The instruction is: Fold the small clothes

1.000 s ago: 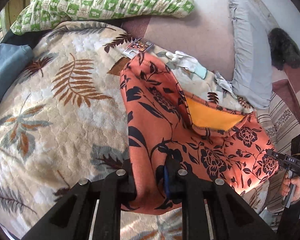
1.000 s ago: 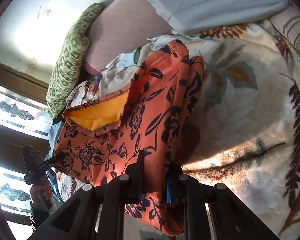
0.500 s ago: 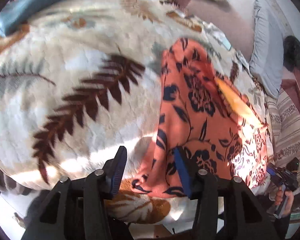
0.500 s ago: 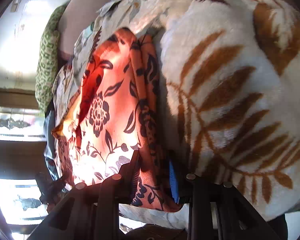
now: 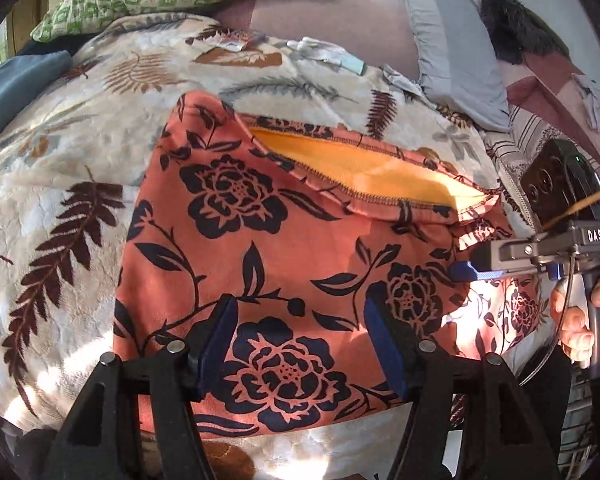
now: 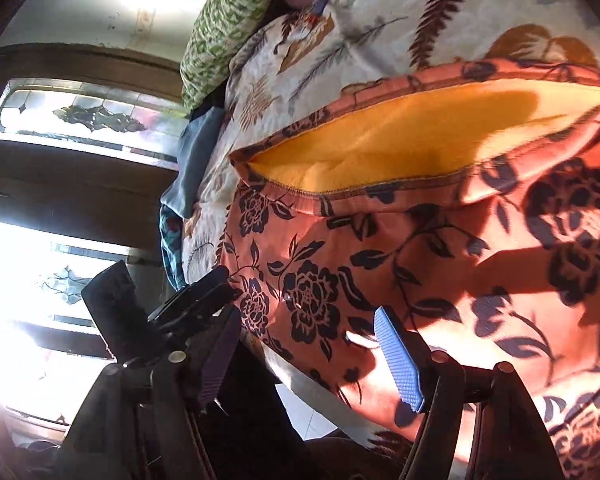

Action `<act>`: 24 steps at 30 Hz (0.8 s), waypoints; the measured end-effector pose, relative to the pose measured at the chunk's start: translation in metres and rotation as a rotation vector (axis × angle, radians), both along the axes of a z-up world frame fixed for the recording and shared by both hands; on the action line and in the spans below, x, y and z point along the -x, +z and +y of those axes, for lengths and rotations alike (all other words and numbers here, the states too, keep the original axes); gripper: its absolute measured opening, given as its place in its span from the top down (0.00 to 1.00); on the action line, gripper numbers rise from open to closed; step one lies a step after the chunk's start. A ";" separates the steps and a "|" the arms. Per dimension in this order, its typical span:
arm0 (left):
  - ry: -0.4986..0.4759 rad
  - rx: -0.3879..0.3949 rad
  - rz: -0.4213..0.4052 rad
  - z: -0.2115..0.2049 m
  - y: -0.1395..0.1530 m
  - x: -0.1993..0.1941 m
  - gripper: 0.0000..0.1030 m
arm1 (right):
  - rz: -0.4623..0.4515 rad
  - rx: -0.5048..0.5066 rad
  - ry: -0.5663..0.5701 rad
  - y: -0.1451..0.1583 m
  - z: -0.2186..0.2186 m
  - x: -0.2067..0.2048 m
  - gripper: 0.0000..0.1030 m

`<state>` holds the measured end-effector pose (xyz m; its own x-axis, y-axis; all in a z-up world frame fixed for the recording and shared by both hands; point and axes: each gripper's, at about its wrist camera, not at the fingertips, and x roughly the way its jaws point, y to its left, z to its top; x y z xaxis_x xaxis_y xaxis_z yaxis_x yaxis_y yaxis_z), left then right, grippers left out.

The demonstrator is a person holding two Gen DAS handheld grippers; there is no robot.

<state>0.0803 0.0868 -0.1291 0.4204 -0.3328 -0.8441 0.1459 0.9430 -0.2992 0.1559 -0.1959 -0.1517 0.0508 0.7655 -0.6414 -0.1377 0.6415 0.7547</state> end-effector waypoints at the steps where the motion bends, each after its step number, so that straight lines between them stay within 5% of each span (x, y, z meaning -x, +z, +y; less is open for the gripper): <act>1: 0.007 0.010 0.010 0.002 -0.006 -0.002 0.36 | 0.032 0.019 0.028 -0.012 0.013 -0.009 0.30; 3: 0.016 0.033 0.005 0.007 -0.010 -0.002 0.36 | 0.086 0.048 0.072 -0.027 0.035 -0.035 0.30; 6: 0.014 0.050 0.001 0.010 -0.009 -0.004 0.36 | 0.023 0.056 0.054 -0.018 0.038 -0.082 0.30; 10: 0.028 0.068 0.009 0.013 -0.005 -0.010 0.36 | -0.082 0.057 -0.351 0.003 -0.025 -0.139 0.30; 13: 0.029 0.090 -0.013 0.014 0.005 -0.019 0.36 | -0.123 -0.020 -0.338 0.017 -0.039 -0.123 0.30; 18: 0.003 0.039 -0.076 0.006 0.022 -0.045 0.35 | -0.136 0.008 -0.236 0.015 -0.059 -0.051 0.30; 24: 0.008 0.004 -0.094 -0.002 0.025 -0.072 0.36 | -0.167 0.240 -0.369 0.013 -0.131 -0.023 0.30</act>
